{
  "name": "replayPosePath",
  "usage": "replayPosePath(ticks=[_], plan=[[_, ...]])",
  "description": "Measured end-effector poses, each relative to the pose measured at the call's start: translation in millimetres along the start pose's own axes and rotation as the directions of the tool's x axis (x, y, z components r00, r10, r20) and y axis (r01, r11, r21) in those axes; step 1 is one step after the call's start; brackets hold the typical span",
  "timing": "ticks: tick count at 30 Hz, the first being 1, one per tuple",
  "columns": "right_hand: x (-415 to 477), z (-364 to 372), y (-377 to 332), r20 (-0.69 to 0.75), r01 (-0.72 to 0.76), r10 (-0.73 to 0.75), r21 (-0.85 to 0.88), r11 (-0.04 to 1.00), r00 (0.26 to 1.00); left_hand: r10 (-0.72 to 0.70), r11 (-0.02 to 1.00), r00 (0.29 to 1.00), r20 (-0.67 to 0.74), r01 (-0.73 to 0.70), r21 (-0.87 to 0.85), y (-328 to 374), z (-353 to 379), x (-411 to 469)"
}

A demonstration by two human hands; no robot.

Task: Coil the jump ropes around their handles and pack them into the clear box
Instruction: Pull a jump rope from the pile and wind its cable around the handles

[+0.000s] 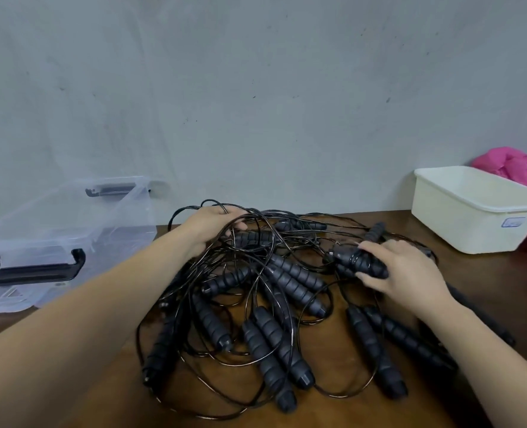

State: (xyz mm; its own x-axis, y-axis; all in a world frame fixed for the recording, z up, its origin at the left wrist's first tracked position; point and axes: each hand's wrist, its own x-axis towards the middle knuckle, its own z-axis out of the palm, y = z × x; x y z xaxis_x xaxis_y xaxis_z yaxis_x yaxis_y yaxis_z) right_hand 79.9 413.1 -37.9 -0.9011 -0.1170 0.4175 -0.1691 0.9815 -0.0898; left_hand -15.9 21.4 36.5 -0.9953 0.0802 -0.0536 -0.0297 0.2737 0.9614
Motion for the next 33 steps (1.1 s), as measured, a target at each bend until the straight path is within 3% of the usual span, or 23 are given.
replayPosePath(ticks=[4, 8, 13, 16, 19, 22, 26, 29, 31, 33], plan=[[-6.4, 8.6, 7.8, 0.183, -0.012, 0.033, -0.113, 0.994, 0.983, -0.001, 0.996, 1.0, -0.011, 0.0, -0.089, 5.5, 3.9, 6.1], [-2.2, -10.2, 6.9, 0.321, -0.127, 0.099, 0.069, 0.99, 0.942, 0.008, 0.993, 0.999, -0.043, -0.013, -0.119, 14.0, 3.0, 6.7], [15.6, -45.3, -50.4, 0.028, 0.005, -0.009, 0.157, 0.988, 1.0, 0.238, 0.953, 0.962, -0.134, -0.206, 0.221, 24.2, -2.0, 2.3], [34.7, -53.5, -108.9, -0.115, 0.189, -0.158, 0.359, 0.914, 0.981, 0.276, 0.94, 0.956, -0.103, -0.246, 0.237, 26.5, -7.0, -3.5], [56.1, -50.2, -168.9, -0.149, 0.363, -0.334, 0.487, 0.794, 0.931, 0.308, 0.935, 0.949, -0.073, -0.288, 0.205, 25.9, -11.0, -9.2], [76.7, -40.1, -210.2, -0.072, 0.383, -0.411, 0.533, 0.754, 0.909, 0.341, 0.926, 0.937, -0.075, -0.322, 0.197, 25.8, -14.8, -15.4], [89.1, -29.8, -217.3, 0.084, 0.338, -0.414, 0.443, 0.83, 0.906, 0.35, 0.933, 0.924, -0.152, -0.329, 0.148, 30.0, -26.9, -18.7], [86.0, -29.0, -211.5, 0.196, 0.364, -0.4, 0.195, 0.911, 0.895, 0.365, 0.931, 0.913, -0.181, -0.353, 0.094, 37.4, -36.2, -18.2], [87.1, -29.1, -210.9, 0.146, 0.323, -0.337, 0.115, 0.939, 0.93, 0.374, 0.927, 0.913, -0.164, -0.369, 0.064, 43.9, -36.0, -19.7], [90.2, -29.6, -212.0, 0.03, 0.237, -0.25, 0.22, 0.946, 0.968, 0.391, 0.92, 0.911, -0.131, -0.384, 0.07, 49.2, -32.3, -20.7]])
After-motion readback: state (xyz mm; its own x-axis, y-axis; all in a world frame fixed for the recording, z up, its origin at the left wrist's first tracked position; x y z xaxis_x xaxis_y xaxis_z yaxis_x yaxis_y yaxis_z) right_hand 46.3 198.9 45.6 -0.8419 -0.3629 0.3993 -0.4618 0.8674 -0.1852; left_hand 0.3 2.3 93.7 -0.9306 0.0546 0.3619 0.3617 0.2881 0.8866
